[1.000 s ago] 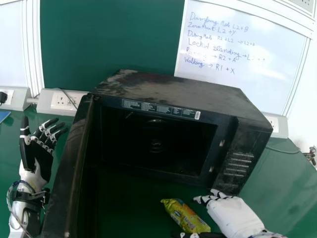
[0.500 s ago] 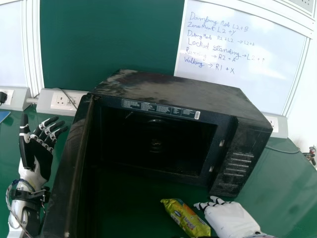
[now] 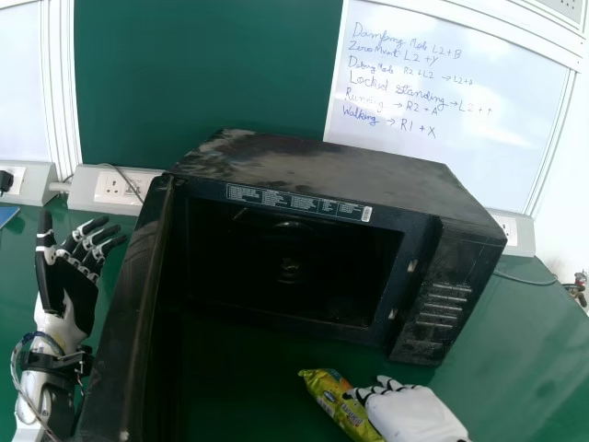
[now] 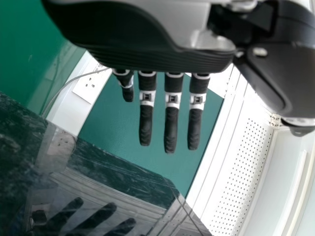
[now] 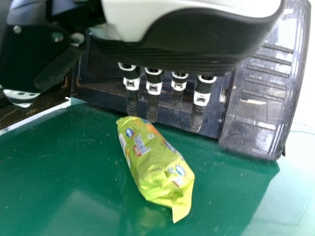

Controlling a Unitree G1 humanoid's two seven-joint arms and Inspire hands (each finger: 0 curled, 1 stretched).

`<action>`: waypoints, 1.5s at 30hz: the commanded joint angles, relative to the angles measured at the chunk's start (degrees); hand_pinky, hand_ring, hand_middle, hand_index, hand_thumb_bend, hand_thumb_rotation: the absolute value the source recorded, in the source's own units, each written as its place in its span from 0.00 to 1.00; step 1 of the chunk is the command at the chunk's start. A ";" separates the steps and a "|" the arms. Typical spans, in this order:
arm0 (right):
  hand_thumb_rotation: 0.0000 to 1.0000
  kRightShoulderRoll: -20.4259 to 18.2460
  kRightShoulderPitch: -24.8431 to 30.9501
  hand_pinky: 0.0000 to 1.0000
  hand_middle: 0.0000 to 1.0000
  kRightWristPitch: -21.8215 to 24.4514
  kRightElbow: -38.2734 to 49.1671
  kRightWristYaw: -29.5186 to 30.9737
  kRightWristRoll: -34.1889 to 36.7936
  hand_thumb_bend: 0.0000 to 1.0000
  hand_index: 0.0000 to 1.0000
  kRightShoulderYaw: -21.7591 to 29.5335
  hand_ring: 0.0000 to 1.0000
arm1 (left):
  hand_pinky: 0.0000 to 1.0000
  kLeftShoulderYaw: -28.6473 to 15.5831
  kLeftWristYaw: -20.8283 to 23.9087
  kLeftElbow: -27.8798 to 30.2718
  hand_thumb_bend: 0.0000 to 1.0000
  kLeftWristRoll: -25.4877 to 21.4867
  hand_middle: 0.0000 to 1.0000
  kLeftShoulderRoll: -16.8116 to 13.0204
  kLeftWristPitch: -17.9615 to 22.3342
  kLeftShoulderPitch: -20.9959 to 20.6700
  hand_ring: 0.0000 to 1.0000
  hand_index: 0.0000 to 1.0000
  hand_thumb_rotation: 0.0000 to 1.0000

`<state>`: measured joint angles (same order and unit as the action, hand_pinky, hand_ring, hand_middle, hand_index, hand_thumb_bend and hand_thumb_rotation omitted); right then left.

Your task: Put biscuit inside oven

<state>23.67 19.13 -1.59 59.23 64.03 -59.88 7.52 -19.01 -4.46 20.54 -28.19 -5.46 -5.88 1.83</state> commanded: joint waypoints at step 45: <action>0.45 1.06 0.23 0.68 0.91 1.73 -7.86 -8.88 -3.91 1.00 0.91 -1.05 0.83 | 0.72 -0.27 -0.04 1.17 0.84 -0.13 0.65 -0.89 -0.96 -0.57 0.67 0.64 0.48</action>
<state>24.71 19.42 -0.50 51.88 55.82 -63.59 6.13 -19.29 -4.69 21.23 -28.24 -6.19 -6.64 1.83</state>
